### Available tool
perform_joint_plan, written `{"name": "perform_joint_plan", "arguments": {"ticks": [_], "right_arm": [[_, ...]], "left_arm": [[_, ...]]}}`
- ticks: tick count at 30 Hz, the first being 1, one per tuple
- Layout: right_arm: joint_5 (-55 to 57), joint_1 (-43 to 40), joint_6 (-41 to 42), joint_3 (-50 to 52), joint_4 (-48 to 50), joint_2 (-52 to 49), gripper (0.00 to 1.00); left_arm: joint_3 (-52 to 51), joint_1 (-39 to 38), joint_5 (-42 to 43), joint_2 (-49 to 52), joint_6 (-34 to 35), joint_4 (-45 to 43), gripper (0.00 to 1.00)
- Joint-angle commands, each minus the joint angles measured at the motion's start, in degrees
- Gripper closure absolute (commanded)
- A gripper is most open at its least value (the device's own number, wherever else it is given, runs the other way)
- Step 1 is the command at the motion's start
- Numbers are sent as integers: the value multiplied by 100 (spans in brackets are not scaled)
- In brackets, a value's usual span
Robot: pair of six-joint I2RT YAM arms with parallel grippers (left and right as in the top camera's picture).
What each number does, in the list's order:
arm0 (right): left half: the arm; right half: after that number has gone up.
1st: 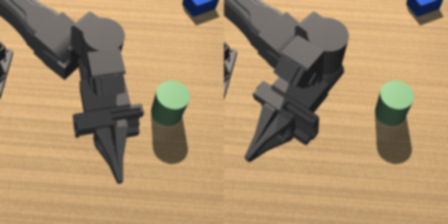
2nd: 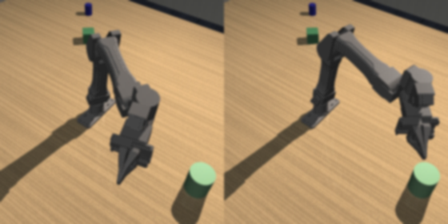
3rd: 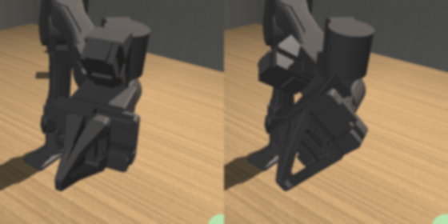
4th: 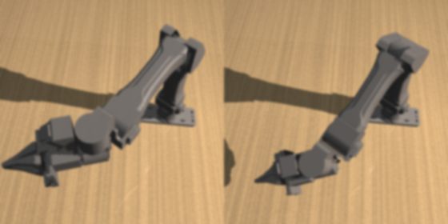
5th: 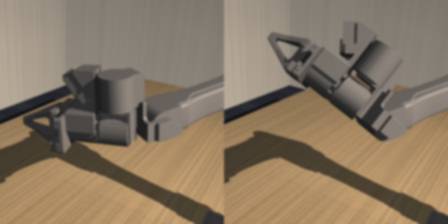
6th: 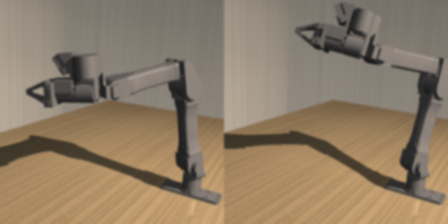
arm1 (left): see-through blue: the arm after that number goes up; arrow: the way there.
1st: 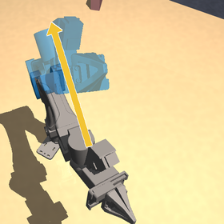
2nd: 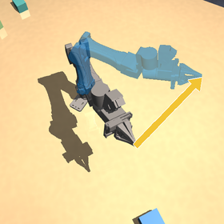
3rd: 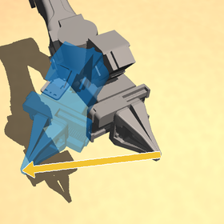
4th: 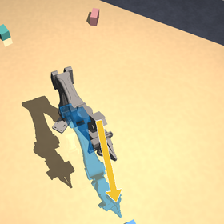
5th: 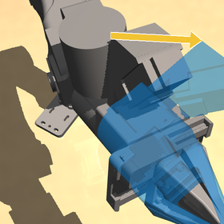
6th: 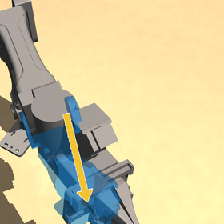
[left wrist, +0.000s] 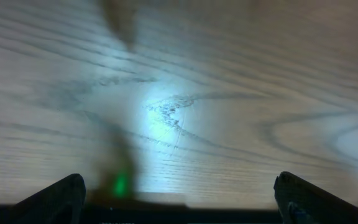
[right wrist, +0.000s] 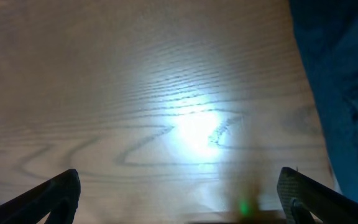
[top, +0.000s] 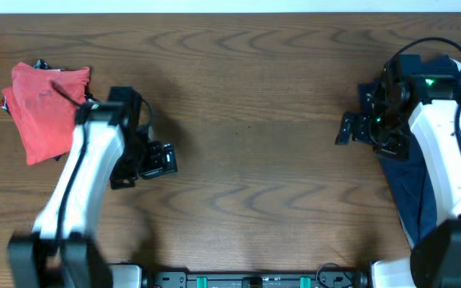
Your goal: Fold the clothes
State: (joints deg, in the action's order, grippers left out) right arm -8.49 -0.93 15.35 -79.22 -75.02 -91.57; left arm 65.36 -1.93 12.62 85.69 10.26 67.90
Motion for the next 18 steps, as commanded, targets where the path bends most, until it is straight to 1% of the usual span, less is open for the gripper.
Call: {"name": "perform_joint_plan", "arguments": {"ticks": [1, 5, 9, 11, 14, 18], "right_arm": [[122, 55, -144, 234, 208, 807, 1], [363, 186, 170, 1051, 1147, 2203, 1], [1161, 415, 636, 2205, 2111, 3901, 1], [1471, 474, 649, 2734, 2503, 4695, 1], [1517, 470, 649, 3307, 2651, 5737, 1], [1515, 470, 649, 3696, 2457, 6660, 1]], "left_arm": [[-225, 22, -179, -1130, -101, -129, 2], [-634, 22, -223, -2804, -103, -573, 2], [-1145, 24, -446, -4594, -96, -852, 2], [-1390, 24, -452, -5396, -96, -1034, 2], [-1508, 24, -428, -6343, -11, -1165, 2], [-1506, 24, -431, -7125, 9, -1141, 2]]}}
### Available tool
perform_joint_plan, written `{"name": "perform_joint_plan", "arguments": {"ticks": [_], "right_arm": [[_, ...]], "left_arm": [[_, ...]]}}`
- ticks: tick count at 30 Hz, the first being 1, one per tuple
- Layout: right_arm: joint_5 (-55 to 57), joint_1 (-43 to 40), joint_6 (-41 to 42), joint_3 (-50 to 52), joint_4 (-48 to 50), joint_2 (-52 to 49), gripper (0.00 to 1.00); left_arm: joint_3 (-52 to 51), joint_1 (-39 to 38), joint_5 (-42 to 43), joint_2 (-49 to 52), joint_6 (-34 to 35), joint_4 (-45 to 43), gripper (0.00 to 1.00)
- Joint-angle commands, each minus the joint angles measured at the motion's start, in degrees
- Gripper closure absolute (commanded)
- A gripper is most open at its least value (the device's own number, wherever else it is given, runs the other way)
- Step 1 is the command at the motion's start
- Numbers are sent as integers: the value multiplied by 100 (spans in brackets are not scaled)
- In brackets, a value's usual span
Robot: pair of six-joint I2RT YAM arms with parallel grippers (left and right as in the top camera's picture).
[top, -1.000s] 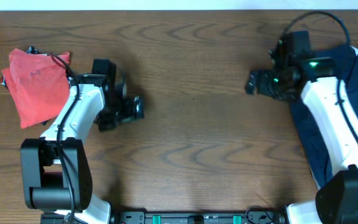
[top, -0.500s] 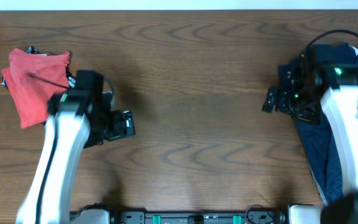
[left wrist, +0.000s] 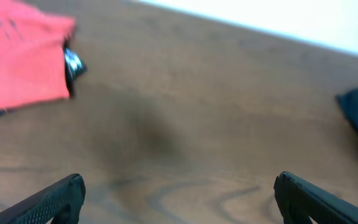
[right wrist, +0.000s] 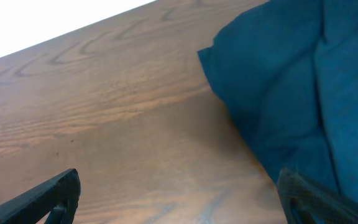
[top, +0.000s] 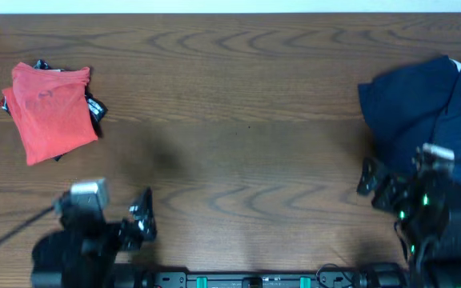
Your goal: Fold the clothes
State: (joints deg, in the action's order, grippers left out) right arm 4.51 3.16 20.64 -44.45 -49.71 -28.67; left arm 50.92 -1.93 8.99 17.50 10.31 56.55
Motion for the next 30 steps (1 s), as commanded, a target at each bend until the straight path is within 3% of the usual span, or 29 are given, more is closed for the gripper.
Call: {"name": "perform_joint_plan", "arguments": {"ticks": [1, 16, 30], "right_arm": [[203, 61, 122, 254, -155, 498, 1], [192, 61, 120, 267, -1749, 776, 1], [232, 70, -146, 310, -1534, 1078, 1]], "left_arm": [[-61, 24, -68, -444, 4, -7, 2], [-61, 24, -70, -684, 4, -7, 2], [-61, 24, -70, -684, 4, -7, 2]]}}
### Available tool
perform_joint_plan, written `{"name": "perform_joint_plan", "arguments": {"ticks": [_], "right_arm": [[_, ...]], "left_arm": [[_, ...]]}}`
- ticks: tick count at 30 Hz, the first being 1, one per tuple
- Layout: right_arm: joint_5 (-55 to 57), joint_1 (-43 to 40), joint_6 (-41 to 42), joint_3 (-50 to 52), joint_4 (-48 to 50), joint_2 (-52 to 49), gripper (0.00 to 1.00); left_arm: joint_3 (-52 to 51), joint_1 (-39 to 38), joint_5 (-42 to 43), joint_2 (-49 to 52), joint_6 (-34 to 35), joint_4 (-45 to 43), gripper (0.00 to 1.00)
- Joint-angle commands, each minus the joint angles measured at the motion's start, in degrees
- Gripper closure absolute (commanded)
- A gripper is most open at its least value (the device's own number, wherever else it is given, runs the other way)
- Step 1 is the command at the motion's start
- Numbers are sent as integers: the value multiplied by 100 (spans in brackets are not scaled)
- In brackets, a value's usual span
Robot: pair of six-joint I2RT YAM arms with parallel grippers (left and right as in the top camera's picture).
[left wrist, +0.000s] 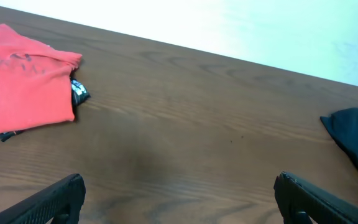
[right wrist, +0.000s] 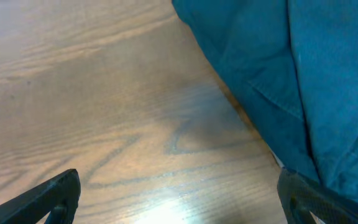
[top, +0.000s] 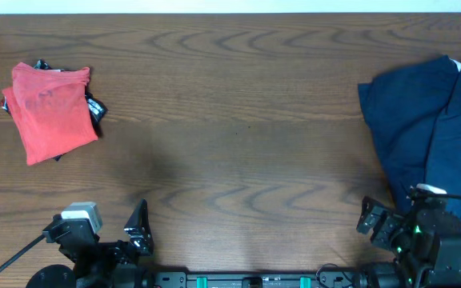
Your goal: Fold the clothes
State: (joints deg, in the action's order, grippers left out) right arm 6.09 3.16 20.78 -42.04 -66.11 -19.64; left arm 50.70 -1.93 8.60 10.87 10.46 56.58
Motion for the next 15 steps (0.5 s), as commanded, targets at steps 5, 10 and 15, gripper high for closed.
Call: {"name": "perform_joint_plan", "arguments": {"ticks": [5, 10, 15], "right_arm": [[-155, 94, -1163, 555, 1156, 726, 1], [-468, 260, -1805, 1620, 2483, 1598, 1], [-463, 348, -1812, 2682, 4041, 1906, 1]], "left_arm": [[-39, 24, -31, -22, -11, -9, 2], [-39, 24, -31, -22, -11, -9, 2], [-39, 24, -31, -22, -11, -9, 2]]}}
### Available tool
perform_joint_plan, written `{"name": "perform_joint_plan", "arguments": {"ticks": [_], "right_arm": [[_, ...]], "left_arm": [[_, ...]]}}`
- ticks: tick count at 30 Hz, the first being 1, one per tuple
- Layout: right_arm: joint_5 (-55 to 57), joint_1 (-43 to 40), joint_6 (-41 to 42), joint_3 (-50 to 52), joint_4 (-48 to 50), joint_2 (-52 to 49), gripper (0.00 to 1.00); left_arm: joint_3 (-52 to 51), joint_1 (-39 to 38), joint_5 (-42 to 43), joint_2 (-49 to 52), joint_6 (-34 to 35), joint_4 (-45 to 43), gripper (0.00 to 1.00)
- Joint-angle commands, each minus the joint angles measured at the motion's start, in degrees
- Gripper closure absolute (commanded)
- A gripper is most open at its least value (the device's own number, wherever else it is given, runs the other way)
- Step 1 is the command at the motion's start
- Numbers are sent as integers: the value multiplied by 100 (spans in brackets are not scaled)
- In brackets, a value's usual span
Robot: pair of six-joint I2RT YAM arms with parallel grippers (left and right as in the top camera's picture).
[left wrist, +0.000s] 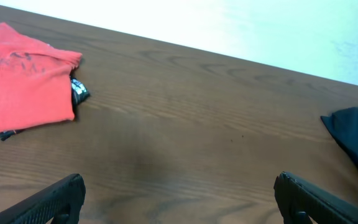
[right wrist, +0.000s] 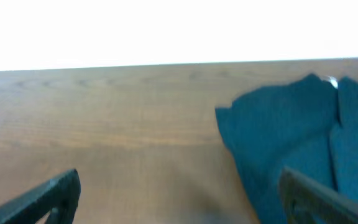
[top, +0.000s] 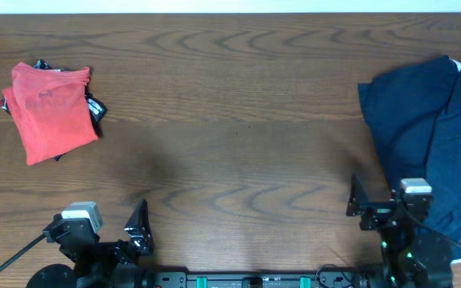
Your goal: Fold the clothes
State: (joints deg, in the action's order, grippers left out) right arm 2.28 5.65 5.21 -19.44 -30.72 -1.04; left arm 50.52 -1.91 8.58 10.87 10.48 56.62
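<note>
A folded red garment (top: 50,110) lies at the table's far left, with a dark item (top: 95,107) tucked at its right edge; the left wrist view shows the red garment (left wrist: 23,81) too. An unfolded dark blue garment (top: 426,144) is spread at the right edge, and appears as the blue garment (right wrist: 291,143) in the right wrist view. My left gripper (top: 138,232) is drawn back at the front edge, open and empty. My right gripper (top: 357,204) sits at the front right beside the blue cloth, open and empty.
The wooden table (top: 238,128) stretches between the two garments. A black and green rail (top: 254,280) runs along the front edge. A white wall (left wrist: 229,25) stands behind the far edge.
The right gripper has lifted its view from the tabletop beside the blue garment to look level across the table, and its fingers now sit a little further up and left. The left arm is unchanged.
Both grippers were first out over the table, open and pointing down, the left beside the red garment and the right beside the blue one. Then both stood drawn back toward the front edge. Now they rest there, open, and the garments have not moved.
</note>
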Motion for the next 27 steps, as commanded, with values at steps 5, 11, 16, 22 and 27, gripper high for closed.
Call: {"name": "perform_joint_plan", "arguments": {"ticks": [5, 11, 16, 22, 27], "right_arm": [[-76, 118, -588, 1333, 2155, 76, 1], [-74, 114, -879, 1915, 2907, 76, 1], [-144, 116, -1106, 1912, 2640, 13, 1], [-144, 114, -1108, 1912, 2649, -52, 1], [-146, 114, -1108, 1912, 2649, -52, 1]], "left_arm": [[-22, 22, -28, -22, -13, -13, 2], [-22, 22, -26, -22, -13, -13, 2], [-22, 22, -26, -22, -13, -13, 2], [-22, 22, -28, -22, -13, -13, 2], [-22, 22, -26, -22, -13, -13, 2]]}}
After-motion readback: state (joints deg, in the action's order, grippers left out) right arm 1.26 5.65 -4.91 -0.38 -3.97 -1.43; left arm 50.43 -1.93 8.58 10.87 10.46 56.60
